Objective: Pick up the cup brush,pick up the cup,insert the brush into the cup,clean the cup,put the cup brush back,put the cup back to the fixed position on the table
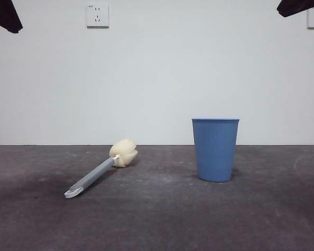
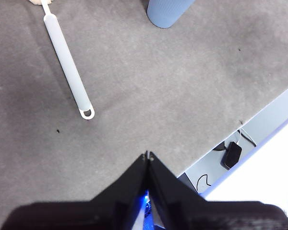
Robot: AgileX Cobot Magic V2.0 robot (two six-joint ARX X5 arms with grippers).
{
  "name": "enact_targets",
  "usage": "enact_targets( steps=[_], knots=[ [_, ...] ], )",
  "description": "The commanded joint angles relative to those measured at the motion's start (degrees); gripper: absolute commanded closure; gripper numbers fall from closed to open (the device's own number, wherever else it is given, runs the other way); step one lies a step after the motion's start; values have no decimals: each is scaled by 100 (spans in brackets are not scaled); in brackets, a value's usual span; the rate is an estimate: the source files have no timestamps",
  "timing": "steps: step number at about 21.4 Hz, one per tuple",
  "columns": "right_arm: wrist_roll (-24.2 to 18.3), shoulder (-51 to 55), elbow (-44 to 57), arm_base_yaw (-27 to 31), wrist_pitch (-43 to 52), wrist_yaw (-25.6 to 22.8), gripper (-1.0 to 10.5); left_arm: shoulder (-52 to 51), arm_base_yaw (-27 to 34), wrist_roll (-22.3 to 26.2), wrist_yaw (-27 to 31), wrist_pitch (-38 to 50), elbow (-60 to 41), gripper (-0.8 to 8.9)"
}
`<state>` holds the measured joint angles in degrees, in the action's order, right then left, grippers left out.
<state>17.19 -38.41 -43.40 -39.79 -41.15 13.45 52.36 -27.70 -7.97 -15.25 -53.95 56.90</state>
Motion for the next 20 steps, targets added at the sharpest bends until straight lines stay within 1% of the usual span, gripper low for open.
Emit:
enact_targets(
  steps=[1,10,11,13,14,15,17,20],
  knots=[
    [92,9,4,-4,7,-28,946,-7,0,70,9,35,-26,817],
    [92,9,4,-4,7,-28,946,-9,-13,105,20,61,-26,817],
    [92,9,4,-4,7,-28,946,-94,28,422,138,177,-28,816],
    [92,9,4,-4,7,-26,946,-345,278,769,706,817,-31,816],
    [92,9,4,-4,2,-28,946,-540,496,966,776,1276,-37,816],
    [92,9,4,-4,2,-28,946,-739,734,1110,713,1681,-55,816],
    [92,9,4,-4,0,-28,946,-1224,1314,1123,601,2529,-219,816],
    [92,9,4,-4,-7,-28,946,-2120,2131,1259,682,3904,-1108,816]
  ],
)
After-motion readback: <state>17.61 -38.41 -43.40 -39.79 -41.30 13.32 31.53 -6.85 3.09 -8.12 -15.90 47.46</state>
